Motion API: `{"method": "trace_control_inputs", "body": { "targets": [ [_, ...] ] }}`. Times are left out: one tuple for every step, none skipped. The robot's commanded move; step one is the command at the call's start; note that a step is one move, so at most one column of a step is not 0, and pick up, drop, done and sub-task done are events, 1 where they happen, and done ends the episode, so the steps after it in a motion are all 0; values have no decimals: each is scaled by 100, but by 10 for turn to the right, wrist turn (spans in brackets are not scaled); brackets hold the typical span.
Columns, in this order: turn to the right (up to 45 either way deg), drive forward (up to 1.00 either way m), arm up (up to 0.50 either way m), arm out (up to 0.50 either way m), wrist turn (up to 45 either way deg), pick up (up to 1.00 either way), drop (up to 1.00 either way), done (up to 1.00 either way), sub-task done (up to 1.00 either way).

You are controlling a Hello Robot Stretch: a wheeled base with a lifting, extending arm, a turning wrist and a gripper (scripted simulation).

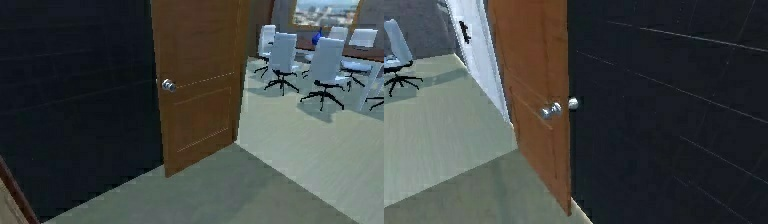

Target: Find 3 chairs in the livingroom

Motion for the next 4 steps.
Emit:
{"method": "trace_control_inputs", "body": {
  "targets": [
    [90, 0, 0, 0, 0, 0, 0, 0, 0],
    [0, 65, 0, 0, 0, 0, 0, 0, 0],
    [420, 0, 0, 0, 0, 0, 0, 0, 0],
    [30, 0, 0, 0, 0, 0, 0, 0, 0]
  ]
}}
